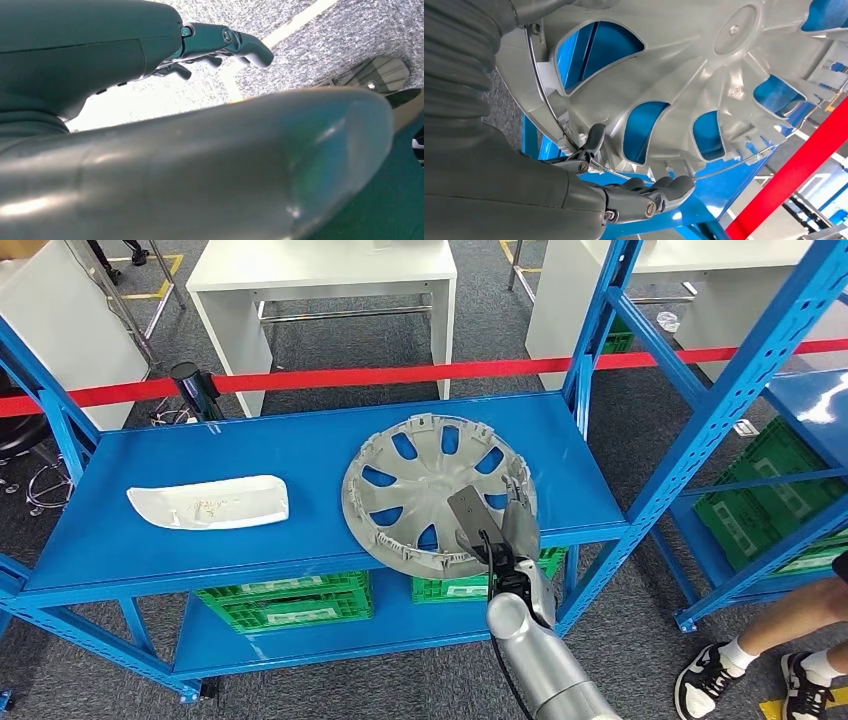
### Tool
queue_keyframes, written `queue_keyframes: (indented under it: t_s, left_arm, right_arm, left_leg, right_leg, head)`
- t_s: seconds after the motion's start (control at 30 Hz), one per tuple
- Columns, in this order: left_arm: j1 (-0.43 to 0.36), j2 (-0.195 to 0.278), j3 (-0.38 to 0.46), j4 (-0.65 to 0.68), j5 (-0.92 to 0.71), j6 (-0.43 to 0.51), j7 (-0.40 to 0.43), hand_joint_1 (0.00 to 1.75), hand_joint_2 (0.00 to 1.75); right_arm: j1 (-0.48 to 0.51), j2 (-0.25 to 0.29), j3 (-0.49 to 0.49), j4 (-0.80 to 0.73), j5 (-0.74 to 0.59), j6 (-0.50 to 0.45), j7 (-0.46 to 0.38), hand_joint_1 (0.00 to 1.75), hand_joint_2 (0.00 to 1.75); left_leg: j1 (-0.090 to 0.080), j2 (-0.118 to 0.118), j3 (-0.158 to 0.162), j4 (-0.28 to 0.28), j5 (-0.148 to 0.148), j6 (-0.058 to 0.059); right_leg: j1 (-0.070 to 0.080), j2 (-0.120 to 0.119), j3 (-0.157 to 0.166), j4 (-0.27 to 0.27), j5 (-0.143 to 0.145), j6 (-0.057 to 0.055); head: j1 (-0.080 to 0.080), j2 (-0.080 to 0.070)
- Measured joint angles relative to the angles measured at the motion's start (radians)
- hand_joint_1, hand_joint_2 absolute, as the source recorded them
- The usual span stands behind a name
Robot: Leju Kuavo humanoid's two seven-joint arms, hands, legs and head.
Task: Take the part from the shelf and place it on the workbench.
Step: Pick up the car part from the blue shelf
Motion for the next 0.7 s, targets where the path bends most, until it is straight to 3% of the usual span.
queue_keyframes:
  t_s: [0.33, 0.7]
  left_arm:
    - [0.005, 0.001, 0.000, 0.000, -0.008, 0.000, -0.007, 0.00, 0.00]
    - [0.002, 0.001, 0.000, 0.000, -0.008, 0.000, -0.006, 0.00, 0.00]
  right_arm:
    - [-0.078, 0.000, -0.015, 0.037, -0.009, -0.083, -0.049, 0.00, 1.75]
    - [-0.477, 0.002, -0.055, 0.228, 0.102, -0.115, -0.018, 0.00, 1.75]
  left_leg:
    - [0.000, 0.001, -0.004, 0.000, 0.001, -0.001]
    - [-0.001, 0.007, -0.007, 0.000, 0.003, -0.003]
  right_leg:
    - [-0.001, 0.001, -0.003, 0.001, 0.003, 0.000]
    - [-0.001, 0.006, -0.010, 0.003, 0.007, -0.001]
  head:
    - [0.000, 0.000]
    - [0.000, 0.000]
